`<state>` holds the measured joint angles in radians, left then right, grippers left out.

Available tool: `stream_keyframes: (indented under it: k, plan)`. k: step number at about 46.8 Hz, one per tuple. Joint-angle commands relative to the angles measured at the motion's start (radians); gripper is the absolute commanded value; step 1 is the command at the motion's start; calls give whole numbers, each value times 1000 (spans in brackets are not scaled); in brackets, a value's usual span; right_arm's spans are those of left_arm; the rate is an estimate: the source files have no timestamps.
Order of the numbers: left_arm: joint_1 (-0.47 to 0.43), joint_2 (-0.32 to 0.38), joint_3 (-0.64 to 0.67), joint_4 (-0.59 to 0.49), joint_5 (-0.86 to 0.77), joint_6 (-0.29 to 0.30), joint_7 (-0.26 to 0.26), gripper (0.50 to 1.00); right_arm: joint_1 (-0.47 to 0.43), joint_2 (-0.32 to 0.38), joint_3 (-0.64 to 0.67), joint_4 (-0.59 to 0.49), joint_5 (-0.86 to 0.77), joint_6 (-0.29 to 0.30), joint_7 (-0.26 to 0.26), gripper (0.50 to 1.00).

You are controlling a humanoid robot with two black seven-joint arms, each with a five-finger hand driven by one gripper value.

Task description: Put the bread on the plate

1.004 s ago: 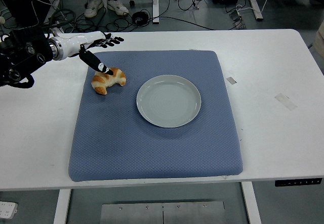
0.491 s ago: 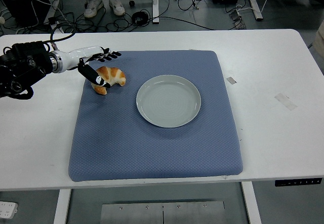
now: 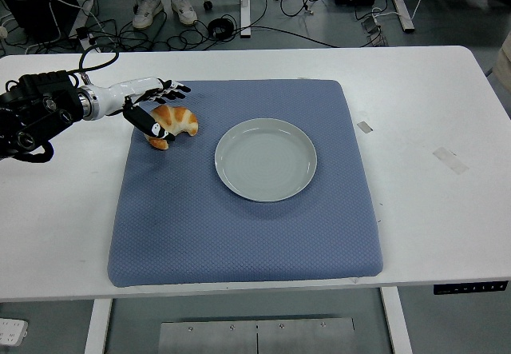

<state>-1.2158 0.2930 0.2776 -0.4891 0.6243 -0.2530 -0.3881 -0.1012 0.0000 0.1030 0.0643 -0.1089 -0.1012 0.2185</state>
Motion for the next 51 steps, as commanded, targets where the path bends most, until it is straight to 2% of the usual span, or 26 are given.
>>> stream_keyframes:
  k: [1,7,15,20,26,30,43,51]
  plan:
    - [9,0,-2,0,0,0,0,901,0,0,0,0,0,0,1,1000]
    - [15,0,0,0,0,0,0,846,0,0,0,0,0,0,-1,1000]
    - [13,0,0,0,0,-8,0,709,0,0,0,0,0,0,-1,1000]
    - [10,0,-3,0,-1,-31,0,646,0,0,0,0,0,0,-1,1000]
    - [7,0,-5,0,-1,-35,0,608,0,0,0,0,0,0,-1,1000]
    - [5,0,-5,0,-1,-40,0,592,0,0,0,0,0,0,-1,1000]
    - [-16,3,-44,0,-3,-43,0,598,0,0,0,0,0,0,-1,1000]
    - [-57,3,-104,-2,-3,-78,0,601,0,0,1,0,0,0,-1,1000]
